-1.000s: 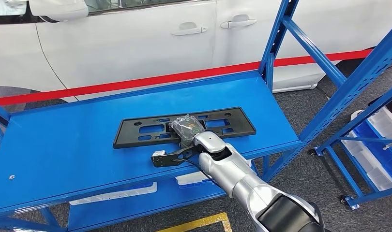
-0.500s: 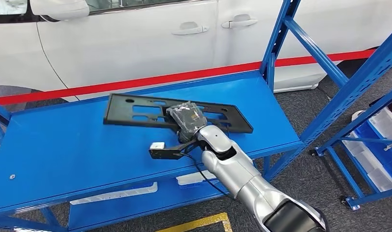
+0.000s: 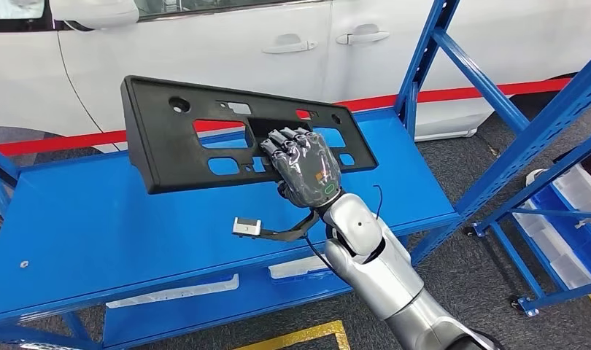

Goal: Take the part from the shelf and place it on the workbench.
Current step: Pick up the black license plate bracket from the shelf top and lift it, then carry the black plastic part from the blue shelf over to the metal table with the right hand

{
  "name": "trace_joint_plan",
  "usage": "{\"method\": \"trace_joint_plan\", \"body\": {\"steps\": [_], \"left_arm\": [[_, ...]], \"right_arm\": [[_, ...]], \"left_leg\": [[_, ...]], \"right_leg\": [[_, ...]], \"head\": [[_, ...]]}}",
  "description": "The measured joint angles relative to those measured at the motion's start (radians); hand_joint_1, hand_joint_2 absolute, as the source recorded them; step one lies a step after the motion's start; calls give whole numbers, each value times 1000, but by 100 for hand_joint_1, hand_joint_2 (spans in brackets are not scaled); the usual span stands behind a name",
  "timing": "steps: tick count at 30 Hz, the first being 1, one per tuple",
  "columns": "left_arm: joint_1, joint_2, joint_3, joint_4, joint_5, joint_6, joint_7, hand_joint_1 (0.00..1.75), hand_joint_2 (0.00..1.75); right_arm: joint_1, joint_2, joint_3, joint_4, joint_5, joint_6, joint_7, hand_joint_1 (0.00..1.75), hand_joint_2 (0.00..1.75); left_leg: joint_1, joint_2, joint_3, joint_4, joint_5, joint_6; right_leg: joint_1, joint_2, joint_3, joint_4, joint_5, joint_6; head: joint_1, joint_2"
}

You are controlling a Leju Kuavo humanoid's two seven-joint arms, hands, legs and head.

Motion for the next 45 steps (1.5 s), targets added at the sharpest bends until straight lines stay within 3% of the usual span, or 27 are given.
{"method": "trace_joint_plan", "body": {"steps": [1, 2, 5, 7, 10, 12, 14, 16, 17, 18, 21, 23, 25, 26, 28, 30, 31, 32, 33, 34, 36, 37, 38, 40, 42, 45], "left_arm": [[0, 0, 0, 0, 0, 0, 0, 0, 175], [0, 0, 0, 0, -1, 0, 0, 0, 175], [-1, 1, 0, 0, -7, -1, 1, 0, 175], [-1, 1, 0, 0, -13, -2, 2, 0, 175], [-1, 1, -1, 0, -23, -6, 3, 0, 175], [-2, 0, -1, 0, -28, -8, 3, 0, 175], [-3, 1, -1, 0, -35, -10, 3, 0, 175], [-3, 3, -1, 0, -40, -13, 3, 0, 175], [-3, 3, -1, 0, -43, -13, 3, 0, 175], [-4, 3, -1, 0, -45, -14, 3, 0, 175], [-6, 6, -1, 0, -55, -17, 2, 0, 175], [-7, 9, -1, 0, -62, -20, 1, 0, 175], [-8, 10, -1, 0, -68, -21, 1, 0, 175], [-8, 10, -1, 0, -71, -22, 0, 0, 175], [-9, 10, -1, 0, -74, -23, -1, 0, 175], [-10, 10, -1, 0, -79, -23, -4, 0, 175], [-10, 10, -1, 0, -80, -23, -5, 0, 175], [-10, 10, -1, 0, -82, -23, -6, 0, 175], [-10, 10, -1, 0, -83, -23, -7, 0, 175], [-11, 10, -1, 0, -84, -23, -8, 0, 175], [-13, 10, -1, 0, -85, -23, -9, 0, 175], [-15, 10, -1, 0, -85, -23, -9, 0, 175], [-16, 10, -1, 0, -86, -23, -9, 0, 175], [-15, 10, -1, 0, -86, -23, -9, 0, 175], [-12, 9, -1, 0, -86, -24, -9, 0, 175], [-14, 9, -2, 0, -86, -24, -9, 0, 175]], "right_arm": [[6, -5, 0, -3, 1, 0, 0, 175, 175], [10, -9, 0, -6, 2, -1, 0, 175, 175], [14, -16, 0, -13, 11, -2, 5, 175, 175], [15, -21, 1, -16, 19, -4, 11, 175, 175], [17, -30, 7, -18, 30, -7, 14, 175, 175], [17, -34, 17, -20, 32, -8, 14, 175, 175], [18, -40, 29, -27, 39, -9, 12, 175, 175], [22, -49, 46, -35, 50, -15, 10, 175, 175], [24, -54, 54, -41, 55, -19, 8, 175, 175], [25, -58, 63, -48, 56, -23, 4, 175, 175], [28, -69, 86, -81, 10, -23, -33, 175, 175], [29, -77, 102, -110, -55, -5, -70, 175, 175], [33, -86, 119, -147, -112, 15, -106, 175, 175], [35, -92, 128, -168, -133, 25, -121, 175, 175], [38, -105, 145, -210, -163, 40, -140, 175, 175], [42, -116, 162, -247, -182, 49, -150, 175, 175], [44, -121, 170, -262, -188, 51, -152, 175, 175], [46, -125, 176, -275, -191, 52, -153, 175, 175], [46, -129, 181, -286, -195, 53, -153, 175, 175], [46, -131, 185, -296, -198, 54, -154, 175, 175], [46, -135, 190, -312, -203, 56, -155, 175, 175], [45, -136, 192, -318, -205, 57, -157, 175, 175], [45, -138, 194, -323, -206, 58, -158, 175, 175], [44, -140, 197, -329, -206, 60, -161, 175, 175], [42, -140, 200, -335, -207, 62, -163, 175, 175], [40, -140, 202, -341, -207, 64, -163, 175, 175]], "left_leg": [[1, 0, -3, 4, -1, -1], [3, 0, -6, 8, -2, -3], [9, -3, -16, 30, -11, -18], [8, -6, -23, 41, -14, -33], [9, -8, -30, 47, -15, -51], [12, -6, -50, 93, -58, -55], [11, -5, -94, 210, -136, -56], [8, -5, -124, 307, -176, -54], [6, -5, -117, 310, -169, -50], [3, -5, -91, 275, -146, -43], [-11, -4, 23, 87, -84, -17], [-19, -3, 42, 42, -77, -11], [-20, -2, 36, 29, -58, -11], [-17, 0, 34, 20, -47, -8], [-11, 4, 23, 8, -24, 0], [-11, 2, -1, 11, -8, 4], [-10, 0, -14, 15, -1, 3], [-9, -5, -28, 20, 6, 1], [-8, -10, -41, 27, 11, -2], [-6, -18, -54, 35, 15, -6], [-2, -33, -78, 51, 23, -18], [-2, -41, -85, 56, 29, -25], [-2, -49, -91, 57, 36, -33], [0, -64, -99, 56, 48, -47], [3, -51, -117, 81, 18, -57], [6, -13, -164, 235, -109, -68]], "right_leg": [[-5, -1, -12, 31, -3, 5], [-10, -1, -6, 26, 13, 9], [-21, -3, 88, -145, 92, 19], [-17, 0, 117, -204, 101, 11], [-13, 2, 109, -207, 104, -15], [-14, 0, 103, -213, 114, -33], [-9, -2, 92, -214, 123, -46], [-1, -3, 78, -211, 131, -53], [3, -3, 71, -208, 134, -54], [7, -3, 65, -206, 137, -55], [15, -4, 54, -202, 149, -51], [12, -7, 51, -205, 160, -41], [8, -7, 49, -207, 168, -28], [8, -6, 46, -201, 158, -21], [7, -5, 25, -140, 91, -11], [1, -4, -5, -24, 4, -3], [-3, -5, -11, 22, -16, 1], [-7, -5, -2, 39, -16, 4], [-10, -4, 24, 20, 2, 6], [-14, 1, 67, -33, 27, 8], [-17, 31, 150, -156, 47, 5], [-16, 44, 172, -193, 48, 1], [-13, 51, 177, -206, 44, -4], [-11, 35, 168, -208, 57, -17], [-13, 12, 156, -214, 74, -37], [-10, -20, 124, -216, 101, -53]], "head": [[0, 0], [0, 0], [0, 0], [0, 0], [-1, 0], [-1, 0], [-1, 0], [-1, 0], [-1, 0], [-1, 0], [-1, 0], [-1, 0], [-1, 0], [0, 0], [0, 0], [0, 0], [0, 0], [0, 0], [0, 0], [0, 0], [0, 0], [0, 0], [0, 0], [0, 0], [0, 0], [-2, 0]]}}
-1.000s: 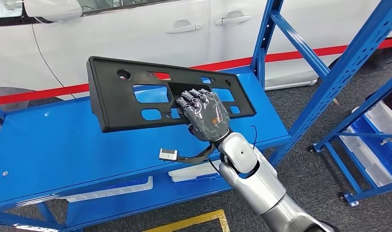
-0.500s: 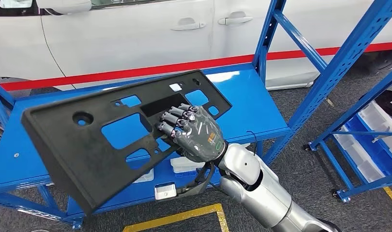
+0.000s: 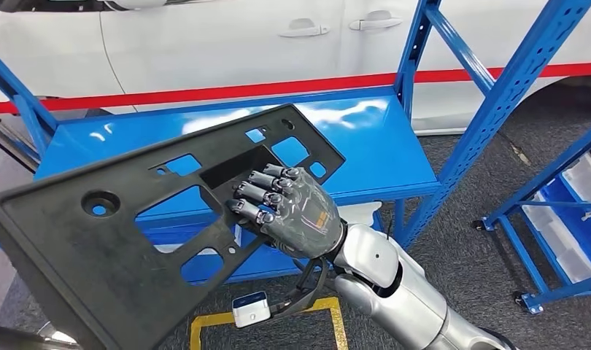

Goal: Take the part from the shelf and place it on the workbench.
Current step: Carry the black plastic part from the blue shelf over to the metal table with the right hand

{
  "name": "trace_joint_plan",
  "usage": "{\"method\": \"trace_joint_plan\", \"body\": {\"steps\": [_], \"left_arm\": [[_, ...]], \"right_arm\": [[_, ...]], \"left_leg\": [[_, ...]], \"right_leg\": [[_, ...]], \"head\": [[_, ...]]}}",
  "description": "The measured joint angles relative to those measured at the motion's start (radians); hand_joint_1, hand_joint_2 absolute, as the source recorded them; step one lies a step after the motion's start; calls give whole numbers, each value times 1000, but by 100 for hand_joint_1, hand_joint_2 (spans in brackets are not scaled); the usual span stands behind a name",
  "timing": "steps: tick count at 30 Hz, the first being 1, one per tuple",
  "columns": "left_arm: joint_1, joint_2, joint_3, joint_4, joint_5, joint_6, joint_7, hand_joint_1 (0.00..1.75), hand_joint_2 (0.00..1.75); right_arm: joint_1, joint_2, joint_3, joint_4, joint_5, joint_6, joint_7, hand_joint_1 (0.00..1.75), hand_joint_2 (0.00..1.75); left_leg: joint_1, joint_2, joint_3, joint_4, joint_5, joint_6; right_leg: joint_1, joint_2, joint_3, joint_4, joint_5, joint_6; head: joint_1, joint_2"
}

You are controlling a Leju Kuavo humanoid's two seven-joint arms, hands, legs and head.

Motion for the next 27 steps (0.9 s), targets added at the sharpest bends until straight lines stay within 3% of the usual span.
{"method": "trace_joint_plan", "body": {"steps": [1, 2, 3, 5, 7, 9, 10, 12, 13, 15, 16, 17, 18, 19, 21, 23, 25, 27], "left_arm": [[-1, 0, 0, 0, 0, 0, 0, 0, 175], [-2, 0, 0, 0, 0, 0, 0, 0, 175], [-2, 0, 0, 0, 0, 0, 0, 0, 175], [-2, 0, 0, 0, -1, 0, -1, 0, 175], [-5, 2, 0, 0, -2, 0, -3, 0, 175], [-7, 3, 0, 0, -4, 2, -8, 0, 175], [-6, 4, 0, 0, -4, 2, -10, 0, 175], [-5, 4, 0, 0, -5, 3, -12, 0, 175], [-4, 4, 0, 0, -5, 3, -13, 0, 175], [-6, 4, 0, 0, -6, 3, -15, 0, 175], [-7, 4, 0, 0, -6, 3, -16, 0, 175], [-7, 4, 0, 0, -6, 3, -17, 0, 175], [-8, 4, 0, 0, -6, 3, -17, 0, 175], [-8, 4, 0, 0, -6, 3, -18, 0, 175], [-8, 3, 0, 0, -6, 3, -18, 0, 175], [-7, 2, 0, 0, -6, 2, -18, 0, 175], [-3, 3, 1, 0, -6, 1, -19, 0, 175], [0, 4, 1, 0, -6, 1, -19, 0, 175]], "right_arm": [[0, 0, 1, 0, 0, 0, 0, 175, 175], [0, -1, 2, 0, 0, 1, 0, 175, 175], [0, -1, 4, 0, 0, 0, 0, 175, 175], [0, -2, 6, 0, 0, 0, 0, 175, 175], [0, -4, 8, -3, 0, -1, -1, 175, 175], [-3, -6, 10, -7, -2, -1, -1, 175, 175], [-4, -7, 11, -8, -3, -1, -2, 175, 175], [-7, -9, 12, -10, -5, 1, -2, 175, 175], [-8, -11, 12, -12, -6, 3, -2, 175, 175], [-10, -15, 12, -16, -10, 9, -1, 175, 175], [-10, -18, 12, -17, -12, 12, -1, 175, 175], [-10, -19, 12, -17, -13, 16, -1, 175, 175], [-10, -20, 12, -17, -13, 19, -1, 175, 175], [-11, -21, 12, -17, -14, 21, -1, 175, 175], [-12, -21, 12, -19, -15, 23, -1, 175, 175], [-15, -23, 12, -23, -15, 24, -1, 175, 175], [-21, -24, 12, -26, -16, 29, 0, 175, 175], [-29, -22, 13, -25, -17, 36, 2, 175, 175]], "left_leg": [[1, 3, -10, 54, -25, -4], [1, 4, -9, 87, -28, -6], [1, 5, 7, 89, -11, -8], [0, 22, 87, 1, 38, -5], [-8, 56, 180, -131, 43, 4], [-18, 64, 207, -193, 31, 21], [-19, 54, 200, -196, 38, 31], [-17, 39, 186, -204, 62, 47], [-15, 33, 176, -207, 76, 55], [-15, 19, 147, -207, 102, 66], [-16, 9, 130, -205, 114, 69], [-18, -2, 112, -203, 126, 69], [-19, -15, 94, -199, 137, 69], [-20, -28, 77, -195, 147, 67], [-21, -53, 49, -187, 166, 62], [-20, -74, 35, -186, 186, 51], [-18, -97, 29, -195, 208, 37], [-18, -86, 18, -188, 200, 29]], "right_leg": [[2, -11, -13, 2, 9, 0], [3, -22, -27, 4, 17, 0], [5, -34, -42, 7, 24, 1], [6, -55, -66, 15, 38, 5], [10, -74, -79, 20, 50, 16], [11, -94, -80, 18, 64, 27], [11, -104, -79, 14, 72, 34], [6, -81, -86, 28, 51, 47], [5, -54, -96, 56, 15, 52], [5, -3, -125, 166, -86, 53], [6, 6, -136, 225, -120, 51], [7, 11, -138, 267, -133, 49], [8, 13, -123, 275, -123, 45], [8, 17, -89, 246, -99, 41], [10, 53, 12, 114, -66, 27], [12, 87, 76, 11, -67, 20], [12, 78, 81, -12, -61, 18], [8, 52, 72, -22, -40, 7]], "head": [[0, 0], [0, 0], [0, 0], [0, 0], [0, 0], [1, 0], [2, 0], [2, 0], [2, 0], [2, 0], [3, 0], [2, 0], [2, 0], [2, 0], [2, 0], [2, 0], [4, 0], [3, 0]]}}
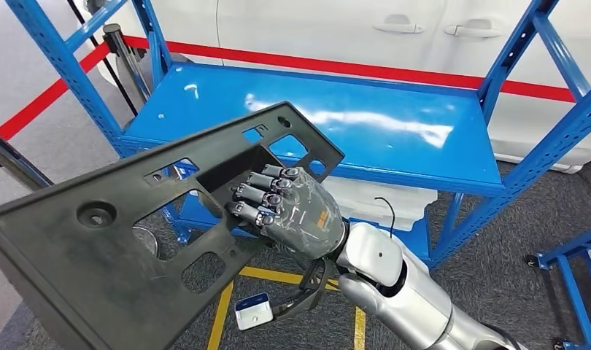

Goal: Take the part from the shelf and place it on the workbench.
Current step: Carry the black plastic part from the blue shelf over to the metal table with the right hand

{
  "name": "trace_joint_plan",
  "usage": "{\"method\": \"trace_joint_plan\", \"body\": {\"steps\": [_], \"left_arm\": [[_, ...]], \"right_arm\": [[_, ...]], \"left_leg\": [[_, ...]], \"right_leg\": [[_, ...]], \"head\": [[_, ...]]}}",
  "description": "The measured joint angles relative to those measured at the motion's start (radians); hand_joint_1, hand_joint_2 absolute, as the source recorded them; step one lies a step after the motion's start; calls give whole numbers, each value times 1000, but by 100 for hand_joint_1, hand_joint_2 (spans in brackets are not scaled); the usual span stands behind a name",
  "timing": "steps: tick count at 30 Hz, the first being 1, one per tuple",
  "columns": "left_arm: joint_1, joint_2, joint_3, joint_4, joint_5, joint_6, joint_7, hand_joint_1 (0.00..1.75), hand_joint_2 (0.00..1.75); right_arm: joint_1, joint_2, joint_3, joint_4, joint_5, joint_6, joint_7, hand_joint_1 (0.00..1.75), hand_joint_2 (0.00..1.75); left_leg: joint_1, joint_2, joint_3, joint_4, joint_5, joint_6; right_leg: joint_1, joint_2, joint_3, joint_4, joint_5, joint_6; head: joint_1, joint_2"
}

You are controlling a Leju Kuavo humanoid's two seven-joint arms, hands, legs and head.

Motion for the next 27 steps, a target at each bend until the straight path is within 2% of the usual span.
{"method": "trace_joint_plan", "body": {"steps": [1, 2, 3, 4, 5, 6, 7, 8, 9, 10, 11, 12, 13, 14, 15, 16, 17, 18, 19, 20, 21, 22, 23, 24, 25, 26, 27], "left_arm": [[1, 0, 0, 0, 1, 0, -1, 0, 175], [-1, 0, 0, 0, 3, 1, -2, 0, 175], [-2, 0, 1, 0, 6, 2, -3, 0, 175], [-3, 1, 1, 0, 9, 2, -5, 0, 175], [-4, 2, 2, 0, 10, 2, -6, 0, 175], [-4, 4, 2, 0, 10, 2, -8, 0, 175], [-4, 5, 2, 0, 8, 1, -8, 0, 175], [-5, 5, 3, 0, 6, 1, -7, 0, 175], [-6, 6, 3, 0, 3, 1, -5, 0, 175], [-8, 6, 3, 0, 1, 2, -4, 0, 175], [-8, 6, 3, 0, -1, 3, -2, 0, 175], [-8, 6, 3, 0, -1, 4, -1, 0, 175], [-6, 6, 3, 0, 0, 6, -1, 0, 175], [-4, 5, 5, 0, 3, 8, 0, 0, 175], [-3, 4, 8, 0, 7, 10, 1, 0, 175], [-2, 2, 12, 0, 11, 12, 2, 0, 175], [-2, 0, 17, 0, 16, 16, 2, 0, 175], [-3, -1, 21, 0, 18, 18, 2, 0, 175], [-3, -1, 25, 0, 20, 20, 3, 0, 175], [-4, -1, 27, 0, 22, 21, 3, 0, 175], [-3, -2, 29, 0, 23, 21, 3, 0, 175], [-3, -2, 31, 0, 24, 21, 4, 0, 175], [-2, -3, 34, 0, 22, 19, 8, 0, 175], [-2, -7, 36, 0, 15, 16, 16, 0, 175], [-4, -10, 36, 0, 5, 14, 25, 0, 175], [-5, -15, 35, 0, -7, 13, 35, 0, 175], [-4, -19, 33, 0, -18, 16, 42, 0, 175]], "right_arm": [[-3, 2, 0, 0, -1, 3, 3, 175, 175], [-6, 4, 0, 0, -2, 6, 6, 175, 175], [-7, 9, 1, 2, -3, 11, 11, 175, 175], [-9, 13, 1, 4, -3, 14, 16, 175, 175], [-11, 19, 2, 9, -1, 16, 23, 175, 175], [-12, 25, 4, 15, 2, 18, 30, 175, 175], [-13, 29, 5, 21, 5, 17, 39, 175, 175], [-13, 32, 6, 26, 8, 16, 50, 175, 175], [-12, 33, 7, 30, 10, 14, 61, 175, 175], [-12, 34, 6, 32, 13, 12, 72, 175, 175], [-11, 33, 4, 34, 16, 9, 81, 175, 175], [-9, 33, 2, 35, 18, 6, 86, 175, 175], [-7, 32, 0, 36, 18, 4, 87, 175, 175], [-4, 31, -2, 37, 16, 4, 85, 175, 175], [-1, 31, -3, 39, 13, 5, 82, 175, 175], [2, 31, -3, 40, 9, 8, 79, 175, 175], [5, 31, -3, 43, 6, 11, 78, 175, 175], [8, 31, -3, 45, 4, 14, 77, 175, 175], [10, 31, -3, 48, 3, 17, 77, 175, 175], [12, 31, -3, 52, 2, 19, 76, 175, 175], [14, 33, -3, 56, 1, 21, 75, 175, 175], [14, 37, -3, 60, 0, 24, 75, 175, 175], [13, 44, -2, 66, 0, 25, 79, 175, 175], [10, 53, -2, 72, 1, 26, 86, 175, 175], [7, 61, -2, 77, 3, 24, 95, 175, 175], [5, 67, -2, 81, 6, 22, 105, 175, 175], [5, 67, -4, 83, 9, 17, 113, 175, 175]], "left_leg": [[0, 22, -12, 26, -31, -4], [3, 50, -27, 72, -79, -7], [6, 72, -46, 135, -129, -13], [10, 83, -60, 201, -166, -20], [13, 88, -66, 253, -180, -26], [16, 91, -58, 278, -172, -32], [19, 95, -33, 269, -149, -36], [22, 106, 12, 224, -126, -39], [22, 127, 71, 157, -119, -40], [19, 145, 123, 86, -125, -36], [14, 160, 160, 32, -137, -29], [9, 165, 175, 1, -148, -19], [4, 156, 171, -10, -146, -7], [4, 149, 163, -11, -138, 4], [4, 141, 156, -13, -128, 15], [5, 134, 148, -16, -117, 26], [4, 127, 137, -16, -105, 35], [1, 118, 123, -15, -94, 42], [-3, 107, 107, -14, -82, 46], [-7, 95, 90, -12, -71, 48], [-11, 81, 74, -9, -60, 50], [-15, 66, 59, -6, -50, 50], [-18, 52, 46, -3, -41, 50], [-19, 41, 36, -1, -32, 49], [-21, 30, 28, 0, -23, 47], [-19, 20, 24, -2, -12, 44], [-16, 9, 21, -6, -2, 39]], "right_leg": [[-3, -14, -8, -5, 12, -6], [-4, -27, -19, -7, 23, -10], [-3, -40, -32, -7, 33, -12], [-3, -55, -45, -6, 43, -11], [-3, -69, -60, -4, 52, -10], [-3, -84, -74, -1, 60, -7], [-3, -99, -89, 3, 68, -4], [-4, -112, -101, 8, 74, 1], [-2, -124, -112, 14, 79, 6], [-1, -136, -119, 19, 83, 12], [0, -148, -123, 23, 88, 19], [2, -159, -125, 24, 94, 25], [1, -170, -124, 23, 101, 33], [-2, -169, -124, 24, 102, 41], [-5, -151, -129, 32, 89, 48], [-8, -122, -137, 55, 59, 53], [-9, -87, -151, 98, 12, 56], [-7, -61, -167, 156, -39, 54], [-5, -48, -181, 218, -80, 51], [-1, -42, -187, 266, -102, 46], [3, -40, -179, 286, -100, 39], [7, -37, -154, 270, -81, 30], [13, -29, -112, 221, -53, 19], [18, -10, -65, 152, -36, 5], [22, 9, -23, 85, -27, -5], [25, 24, 5, 36, -24, -11], [26, 33, 18, 8, -27, -14]], "head": [[-1, 0], [-2, 0], [-3, 0], [-3, 0], [-4, 0], [-4, 0], [-4, 0], [-4, 0], [-4, 0], [-3, 0], [-2, 0], [-1, 0], [0, 0], [0, 0], [0, 0], [1, 0], [1, 0], [1, 0], [1, 0], [1, 0], [1, 0], [1, 0], [1, 0], [1, 0], [0, 0], [0, 0], [1, 0]]}}
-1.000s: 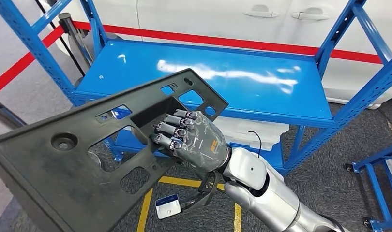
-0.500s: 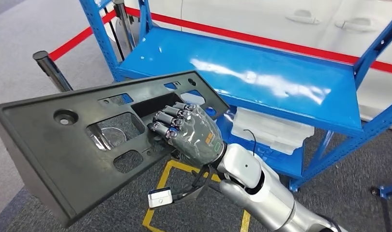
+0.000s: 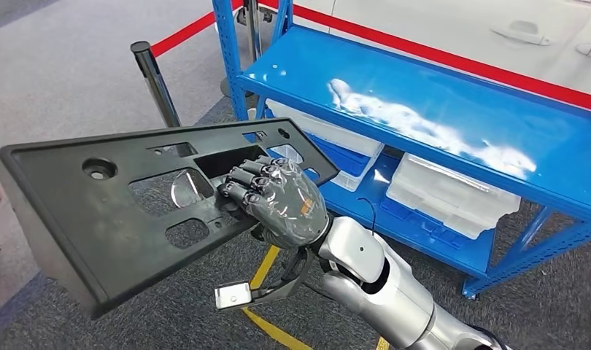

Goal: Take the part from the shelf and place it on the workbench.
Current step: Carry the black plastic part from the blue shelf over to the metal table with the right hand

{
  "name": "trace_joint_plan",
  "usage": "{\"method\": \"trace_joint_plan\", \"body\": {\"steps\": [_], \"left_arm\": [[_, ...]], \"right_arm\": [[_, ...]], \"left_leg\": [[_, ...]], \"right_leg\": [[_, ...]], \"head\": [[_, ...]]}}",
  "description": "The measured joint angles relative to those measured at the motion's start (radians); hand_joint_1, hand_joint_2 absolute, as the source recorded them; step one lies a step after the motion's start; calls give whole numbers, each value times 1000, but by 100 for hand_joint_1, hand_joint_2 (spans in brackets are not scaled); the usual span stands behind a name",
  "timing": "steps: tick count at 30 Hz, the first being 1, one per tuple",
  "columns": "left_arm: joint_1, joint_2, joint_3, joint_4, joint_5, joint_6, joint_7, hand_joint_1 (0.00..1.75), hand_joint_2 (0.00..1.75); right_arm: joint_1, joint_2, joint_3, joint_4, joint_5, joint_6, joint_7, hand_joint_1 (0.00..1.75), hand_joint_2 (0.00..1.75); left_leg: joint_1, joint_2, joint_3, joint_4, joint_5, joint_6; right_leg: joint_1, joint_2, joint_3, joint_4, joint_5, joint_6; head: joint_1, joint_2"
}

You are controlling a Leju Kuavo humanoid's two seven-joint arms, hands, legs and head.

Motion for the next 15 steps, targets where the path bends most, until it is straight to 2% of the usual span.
{"method": "trace_joint_plan", "body": {"steps": [2, 3, 4, 5, 6, 7, 8, 9, 10, 11, 12, 13, 14, 15], "left_arm": [[6, -4, -3, 0, -10, 10, 0, 0, 175], [9, -5, -3, 0, -12, 14, -5, 0, 175], [11, -7, -3, 0, -13, 17, -9, 0, 175], [12, -8, -3, 0, -13, 19, -13, 0, 175], [11, -10, -3, 0, -15, 20, -15, 0, 175], [9, -10, -3, 0, -17, 20, -15, 0, 175], [8, -10, -3, 0, -19, 20, -15, 0, 175], [6, -10, -4, 0, -21, 20, -14, 0, 175], [6, -10, -5, 0, -25, 18, -11, 0, 175], [5, -10, -6, 0, -29, 16, -7, 0, 175], [3, -12, -7, 0, -32, 13, -2, 0, 175], [0, -13, -8, 0, -37, 9, 4, 0, 175], [-2, -14, -9, 0, -40, 7, 8, 0, 175], [-3, -14, -10, 0, -42, 6, 12, 0, 175]], "right_arm": [[7, -8, -7, -1, 2, -9, 3, 175, 175], [12, -13, -12, -3, 3, -13, 0, 175, 175], [19, -16, -17, -4, 6, -15, -3, 175, 175], [26, -19, -21, -5, 9, -17, -6, 175, 175], [33, -21, -25, -5, 14, -18, -7, 175, 175], [40, -24, -28, -5, 17, -19, -7, 175, 175], [47, -27, -30, -5, 19, -19, -7, 175, 175], [53, -30, -32, -5, 21, -19, -7, 175, 175], [57, -32, -32, -5, 21, -19, -8, 175, 175], [59, -33, -33, -5, 22, -19, -8, 175, 175], [62, -35, -34, -7, 23, -19, -8, 175, 175], [67, -37, -37, -10, 25, -20, -8, 175, 175], [74, -40, -41, -14, 27, -21, -8, 175, 175], [81, -45, -44, -18, 28, -23, -8, 175, 175]], "left_leg": [[4, -21, -3, -12, 20, -12], [3, -14, -6, -12, 17, -16], [3, 4, -14, 2, -4, -21], [3, 29, -26, 35, -41, -25], [8, 54, -43, 89, -91, -32], [15, 68, -61, 155, -135, -40], [21, 76, -73, 215, -159, -49], [29, 80, -74, 254, -160, -58], [35, 83, -60, 262, -140, -66], [42, 91, -27, 237, -114, -74], [48, 110, 20, 181, -104, -84], [47, 128, 67, 117, -109, -87], [44, 143, 102, 67, -120, -82], [38, 152, 120, 34, -134, -73]], "right_leg": [[1, -17, 2, -17, 19, -2], [-1, -29, 2, -28, 31, -5], [-5, -41, -1, -38, 45, -8], [-8, -54, -7, -46, 58, -10], [-9, -66, -17, -48, 68, -10], [-9, -79, -30, -46, 76, -8], [-10, -93, -45, -42, 83, -5], [-12, -109, -60, -36, 90, 0], [-15, -123, -77, -29, 96, 4], [-18, -136, -94, -19, 100, 10], [-20, -148, -109, -7, 103, 15], [-21, -160, -122, 4, 105, 22], [-21, -171, -130, 13, 107, 30], [-20, -182, -134, 19, 110, 37]], "head": [[1, 0], [1, 0], [0, 0], [-1, 0], [-1, 0], [-2, 0], [-2, 0], [-2, 0], [-2, 0], [-2, 0], [-2, 0], [-2, 0], [0, 0], [2, 0]]}}
